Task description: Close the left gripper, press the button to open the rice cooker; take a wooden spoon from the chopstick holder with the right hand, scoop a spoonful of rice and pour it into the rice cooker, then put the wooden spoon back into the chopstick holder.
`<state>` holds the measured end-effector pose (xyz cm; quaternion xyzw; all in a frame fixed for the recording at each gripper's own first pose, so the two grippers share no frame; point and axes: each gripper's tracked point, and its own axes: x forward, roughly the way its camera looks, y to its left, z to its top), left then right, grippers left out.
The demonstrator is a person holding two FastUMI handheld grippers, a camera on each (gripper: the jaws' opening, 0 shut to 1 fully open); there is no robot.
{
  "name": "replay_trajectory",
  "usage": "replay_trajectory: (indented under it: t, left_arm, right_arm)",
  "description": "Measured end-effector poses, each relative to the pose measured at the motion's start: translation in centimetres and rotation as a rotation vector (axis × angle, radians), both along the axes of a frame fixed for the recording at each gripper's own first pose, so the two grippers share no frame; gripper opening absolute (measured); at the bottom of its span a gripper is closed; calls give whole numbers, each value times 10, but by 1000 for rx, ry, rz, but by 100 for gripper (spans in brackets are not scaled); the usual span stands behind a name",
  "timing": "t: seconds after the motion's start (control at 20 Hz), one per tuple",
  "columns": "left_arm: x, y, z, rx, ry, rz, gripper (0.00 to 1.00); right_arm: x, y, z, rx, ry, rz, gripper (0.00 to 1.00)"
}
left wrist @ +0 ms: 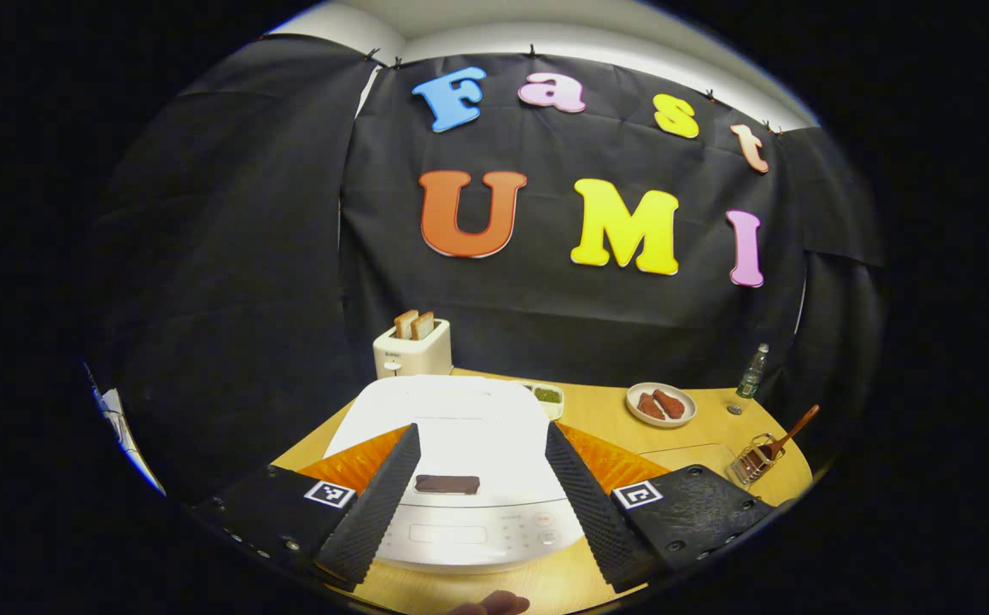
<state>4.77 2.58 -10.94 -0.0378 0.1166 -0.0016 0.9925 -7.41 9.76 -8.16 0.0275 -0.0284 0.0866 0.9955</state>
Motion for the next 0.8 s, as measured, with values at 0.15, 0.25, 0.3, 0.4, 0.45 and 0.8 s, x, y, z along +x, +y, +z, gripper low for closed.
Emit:
replay_trajectory:
  t: [0.15,0.25,0.3,0.4,0.45,0.8]
  left_arm:
    - [-34,-23,27,-14,-71,-31,94]
    - [-54,-38,40,-27,-117,-61,93]
    - [-62,-46,44,-31,-135,-73,93]
    - [-79,-52,46,-27,-157,-79,93]
    - [-86,-53,44,-22,-158,-72,93]
    - [-126,-79,62,2,-241,-98,94]
  right_arm:
    - [-2,-1,4,-7,10,-1,100]
    - [-3,-4,10,-13,5,-7,100]
    - [-4,-6,12,-17,2,-13,100]
    - [-7,-9,16,-24,-2,-20,100]
    - [-9,-8,20,-26,-5,-19,100]
    - [-15,-12,37,-40,-30,-27,100]
